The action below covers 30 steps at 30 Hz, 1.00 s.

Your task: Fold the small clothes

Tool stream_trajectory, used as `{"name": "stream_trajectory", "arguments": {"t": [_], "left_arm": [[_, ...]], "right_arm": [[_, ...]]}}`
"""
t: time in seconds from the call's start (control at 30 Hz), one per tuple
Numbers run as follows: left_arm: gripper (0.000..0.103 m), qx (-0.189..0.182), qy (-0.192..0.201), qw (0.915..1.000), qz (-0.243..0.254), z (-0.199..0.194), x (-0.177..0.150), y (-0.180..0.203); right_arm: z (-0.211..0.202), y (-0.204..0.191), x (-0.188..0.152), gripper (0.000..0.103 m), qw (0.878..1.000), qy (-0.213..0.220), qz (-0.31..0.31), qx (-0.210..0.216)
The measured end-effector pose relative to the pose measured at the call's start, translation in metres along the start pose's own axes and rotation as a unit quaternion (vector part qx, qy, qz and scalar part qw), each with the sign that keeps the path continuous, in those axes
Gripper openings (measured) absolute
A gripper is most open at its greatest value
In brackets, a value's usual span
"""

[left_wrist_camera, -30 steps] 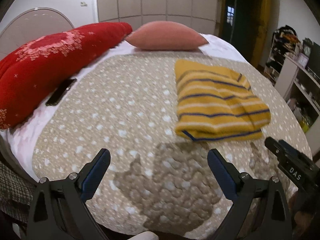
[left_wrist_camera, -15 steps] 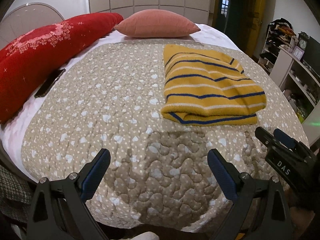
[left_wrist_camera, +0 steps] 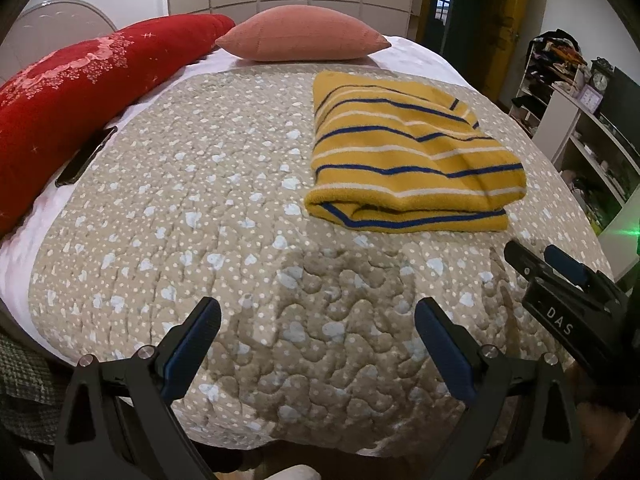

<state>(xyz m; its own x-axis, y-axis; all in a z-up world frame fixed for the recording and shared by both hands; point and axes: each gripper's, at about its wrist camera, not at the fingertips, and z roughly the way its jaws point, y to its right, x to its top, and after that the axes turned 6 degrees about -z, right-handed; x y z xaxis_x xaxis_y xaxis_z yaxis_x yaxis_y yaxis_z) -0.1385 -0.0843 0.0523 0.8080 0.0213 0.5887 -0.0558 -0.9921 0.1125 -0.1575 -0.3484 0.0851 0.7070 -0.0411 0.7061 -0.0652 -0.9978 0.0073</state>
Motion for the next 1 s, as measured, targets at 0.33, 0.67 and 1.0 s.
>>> {"name": "stream_trajectory", "arguments": {"t": [0.33, 0.67, 1.0], "left_arm": [[0.097, -0.005, -0.012, 0.9999, -0.003, 0.004, -0.001, 0.0], [0.097, -0.01, -0.021, 0.9997, -0.007, 0.008, -0.002, -0.002], [0.097, -0.011, -0.027, 0.9996, -0.006, 0.013, -0.003, -0.002]], "right_arm": [[0.002, -0.004, -0.004, 0.068, 1.0, -0.007, -0.005, -0.005], [0.002, -0.004, -0.004, 0.069, 1.0, -0.006, -0.006, -0.006], [-0.001, -0.01, -0.004, 0.069, 1.0, -0.001, -0.017, -0.011]]}}
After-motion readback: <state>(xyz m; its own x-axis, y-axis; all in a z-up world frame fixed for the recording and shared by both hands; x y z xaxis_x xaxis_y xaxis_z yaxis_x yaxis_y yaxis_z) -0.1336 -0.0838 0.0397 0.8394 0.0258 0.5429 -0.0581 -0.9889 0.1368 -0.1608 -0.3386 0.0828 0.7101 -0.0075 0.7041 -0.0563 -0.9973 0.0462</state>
